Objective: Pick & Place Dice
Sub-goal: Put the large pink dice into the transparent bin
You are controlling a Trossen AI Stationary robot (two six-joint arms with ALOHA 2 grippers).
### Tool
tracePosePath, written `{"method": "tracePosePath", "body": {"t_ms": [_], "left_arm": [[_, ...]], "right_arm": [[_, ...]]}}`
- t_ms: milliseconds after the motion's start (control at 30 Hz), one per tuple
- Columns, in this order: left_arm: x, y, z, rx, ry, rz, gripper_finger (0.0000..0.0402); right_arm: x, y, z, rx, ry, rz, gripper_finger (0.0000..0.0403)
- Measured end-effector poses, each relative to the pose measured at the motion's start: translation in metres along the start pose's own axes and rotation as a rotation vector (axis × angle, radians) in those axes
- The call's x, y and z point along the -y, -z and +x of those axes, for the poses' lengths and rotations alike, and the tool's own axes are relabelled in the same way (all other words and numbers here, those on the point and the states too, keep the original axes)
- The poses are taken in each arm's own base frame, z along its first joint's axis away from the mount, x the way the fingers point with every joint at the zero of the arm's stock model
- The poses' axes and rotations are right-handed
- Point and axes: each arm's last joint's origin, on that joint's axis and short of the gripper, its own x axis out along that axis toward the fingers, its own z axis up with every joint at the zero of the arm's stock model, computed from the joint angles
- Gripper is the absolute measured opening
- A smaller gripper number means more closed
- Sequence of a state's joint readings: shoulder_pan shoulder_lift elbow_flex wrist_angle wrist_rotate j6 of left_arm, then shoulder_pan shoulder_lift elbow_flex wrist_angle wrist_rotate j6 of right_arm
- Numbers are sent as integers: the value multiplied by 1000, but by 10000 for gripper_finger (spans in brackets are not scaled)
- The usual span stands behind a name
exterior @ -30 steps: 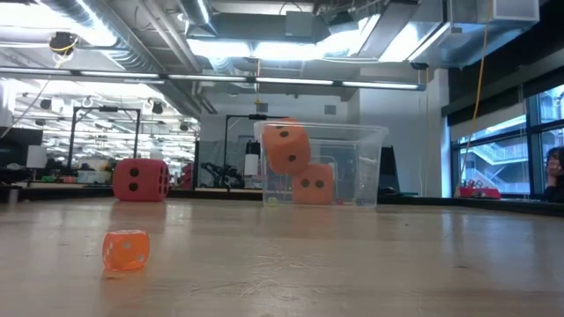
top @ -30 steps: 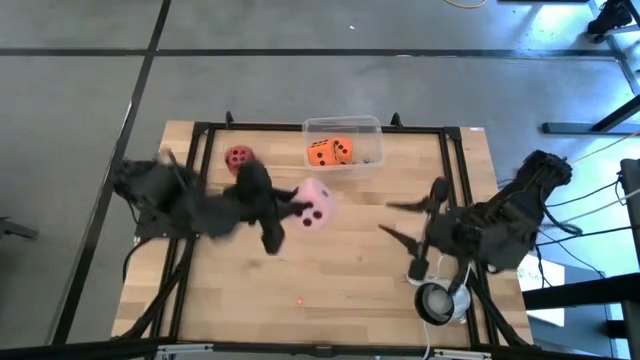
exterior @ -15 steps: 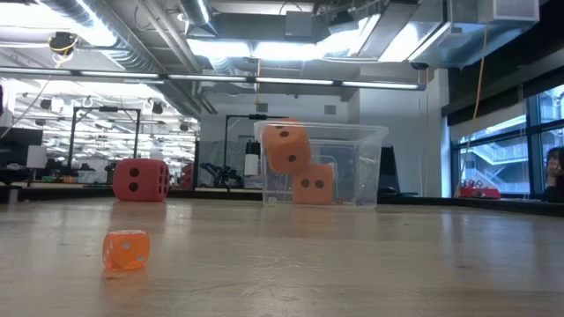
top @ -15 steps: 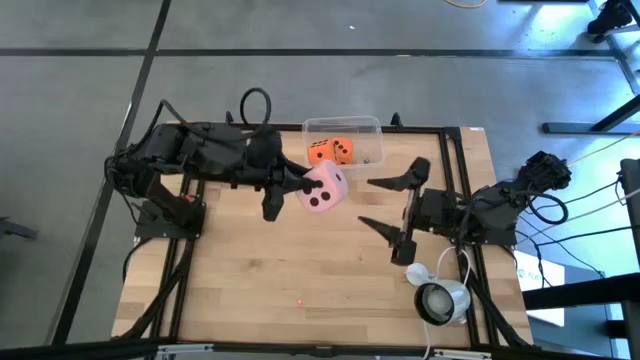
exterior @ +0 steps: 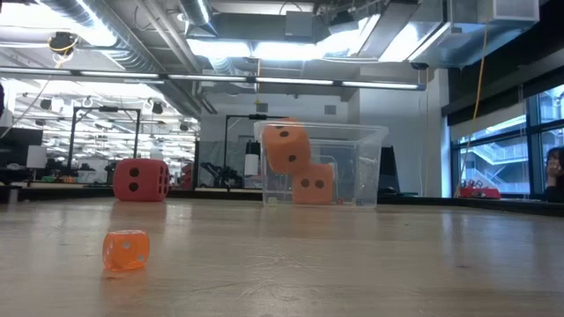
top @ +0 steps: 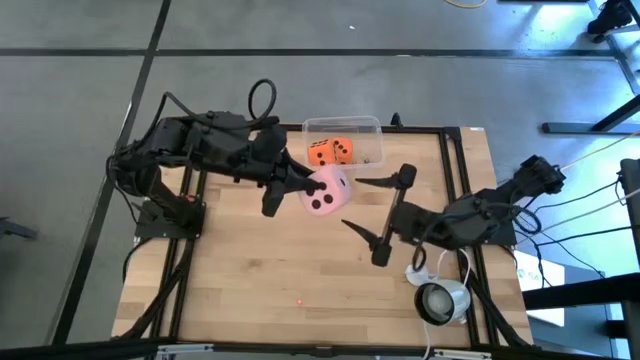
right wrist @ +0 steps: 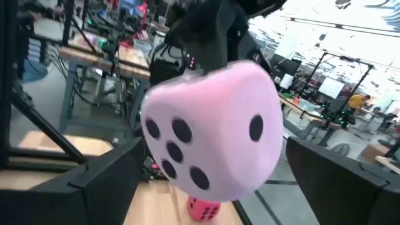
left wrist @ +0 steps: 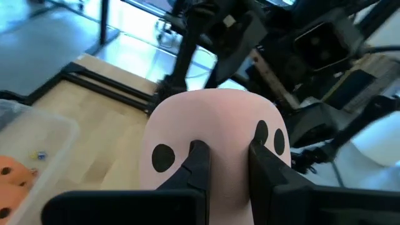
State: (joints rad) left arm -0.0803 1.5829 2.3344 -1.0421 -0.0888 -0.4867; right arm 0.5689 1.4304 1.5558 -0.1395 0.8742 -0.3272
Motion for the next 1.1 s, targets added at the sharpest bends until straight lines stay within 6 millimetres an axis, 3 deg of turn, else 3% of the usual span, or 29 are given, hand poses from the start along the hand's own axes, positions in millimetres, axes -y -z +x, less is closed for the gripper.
{"method": "tracePosePath", "body": {"t_ms": [633,1100], "left_arm": [[1,0,0,-16,28,4,38],[1,0,-2,-22,43,-9,36]], "right_arm": [[12,7,21,10,-55,26,389],[3,13,38,20,-58,-7,389]]}}
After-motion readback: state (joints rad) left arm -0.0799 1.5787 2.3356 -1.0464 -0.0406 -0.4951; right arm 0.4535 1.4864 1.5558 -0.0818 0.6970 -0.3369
